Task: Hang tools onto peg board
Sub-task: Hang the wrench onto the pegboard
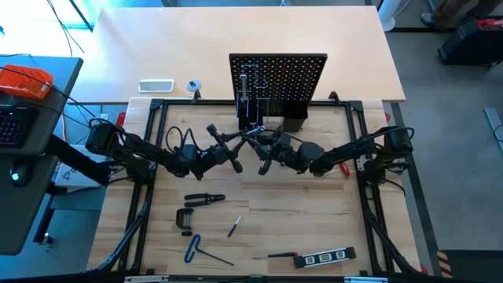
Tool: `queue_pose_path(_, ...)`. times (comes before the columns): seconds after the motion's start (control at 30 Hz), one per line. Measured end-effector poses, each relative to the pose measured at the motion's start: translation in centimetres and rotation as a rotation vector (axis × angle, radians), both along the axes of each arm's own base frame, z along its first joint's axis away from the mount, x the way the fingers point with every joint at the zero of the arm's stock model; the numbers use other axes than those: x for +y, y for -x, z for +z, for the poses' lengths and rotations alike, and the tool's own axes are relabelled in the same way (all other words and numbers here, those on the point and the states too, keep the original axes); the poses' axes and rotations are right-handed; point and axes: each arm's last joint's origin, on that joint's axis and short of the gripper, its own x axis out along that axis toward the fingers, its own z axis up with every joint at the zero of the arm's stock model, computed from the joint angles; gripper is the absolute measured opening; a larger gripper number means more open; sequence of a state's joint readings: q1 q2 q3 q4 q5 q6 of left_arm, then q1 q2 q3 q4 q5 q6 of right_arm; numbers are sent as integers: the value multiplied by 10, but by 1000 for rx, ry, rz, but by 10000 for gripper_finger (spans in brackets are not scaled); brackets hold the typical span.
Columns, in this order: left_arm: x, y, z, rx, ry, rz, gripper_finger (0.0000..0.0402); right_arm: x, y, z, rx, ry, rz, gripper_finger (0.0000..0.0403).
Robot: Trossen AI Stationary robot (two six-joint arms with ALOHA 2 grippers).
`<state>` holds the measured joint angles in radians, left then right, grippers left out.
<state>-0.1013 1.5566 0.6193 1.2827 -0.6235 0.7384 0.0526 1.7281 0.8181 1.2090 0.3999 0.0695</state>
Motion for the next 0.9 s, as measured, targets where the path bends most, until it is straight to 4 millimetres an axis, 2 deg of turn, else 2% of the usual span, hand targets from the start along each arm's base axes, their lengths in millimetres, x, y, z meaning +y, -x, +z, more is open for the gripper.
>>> queue_pose_path(0.6,0,-1,-1,12,-12,-10,79,-3,1,6,-54,6,-12,87)
queue_pose_path(0.9,0,-1,0,3,-5,-20,79,-11,-2,14,-88,-7,-39,87)
